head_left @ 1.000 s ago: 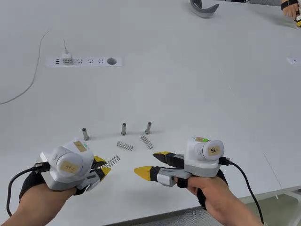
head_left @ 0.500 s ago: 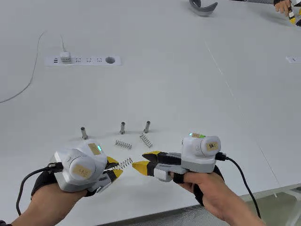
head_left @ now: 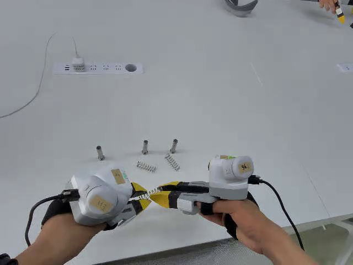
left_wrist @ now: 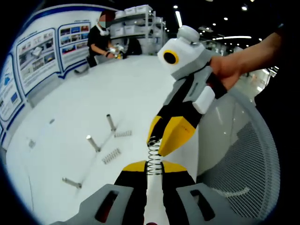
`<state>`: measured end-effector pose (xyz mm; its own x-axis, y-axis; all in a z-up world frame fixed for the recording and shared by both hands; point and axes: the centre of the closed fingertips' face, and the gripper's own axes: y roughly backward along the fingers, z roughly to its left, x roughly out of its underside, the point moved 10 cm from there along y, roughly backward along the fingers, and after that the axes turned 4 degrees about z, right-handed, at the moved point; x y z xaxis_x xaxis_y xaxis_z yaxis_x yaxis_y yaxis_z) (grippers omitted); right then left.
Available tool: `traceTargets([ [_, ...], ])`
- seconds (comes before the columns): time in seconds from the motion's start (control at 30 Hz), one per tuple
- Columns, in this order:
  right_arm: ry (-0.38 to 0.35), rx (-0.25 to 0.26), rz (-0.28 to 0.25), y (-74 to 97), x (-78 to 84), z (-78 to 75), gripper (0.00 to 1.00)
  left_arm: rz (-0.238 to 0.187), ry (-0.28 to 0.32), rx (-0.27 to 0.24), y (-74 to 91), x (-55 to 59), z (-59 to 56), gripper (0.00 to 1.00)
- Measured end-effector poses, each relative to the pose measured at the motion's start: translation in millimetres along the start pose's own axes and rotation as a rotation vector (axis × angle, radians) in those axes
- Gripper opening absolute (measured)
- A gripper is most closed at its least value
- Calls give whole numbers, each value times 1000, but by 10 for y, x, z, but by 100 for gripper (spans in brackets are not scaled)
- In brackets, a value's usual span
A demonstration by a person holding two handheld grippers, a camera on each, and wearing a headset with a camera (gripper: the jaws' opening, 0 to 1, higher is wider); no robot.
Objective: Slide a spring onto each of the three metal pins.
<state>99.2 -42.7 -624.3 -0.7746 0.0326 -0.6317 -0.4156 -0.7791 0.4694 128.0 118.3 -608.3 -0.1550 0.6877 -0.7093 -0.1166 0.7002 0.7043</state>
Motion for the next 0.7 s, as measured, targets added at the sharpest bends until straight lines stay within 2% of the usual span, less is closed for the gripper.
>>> traceTargets([
  [0.5,-12,-20,7,-3,-20,29,14,14,-43,12,-16,2,17,10],
  [0.7,14,-9,9,51,-107,43,12,-17,-40,29,-47,-56,71,10],
])
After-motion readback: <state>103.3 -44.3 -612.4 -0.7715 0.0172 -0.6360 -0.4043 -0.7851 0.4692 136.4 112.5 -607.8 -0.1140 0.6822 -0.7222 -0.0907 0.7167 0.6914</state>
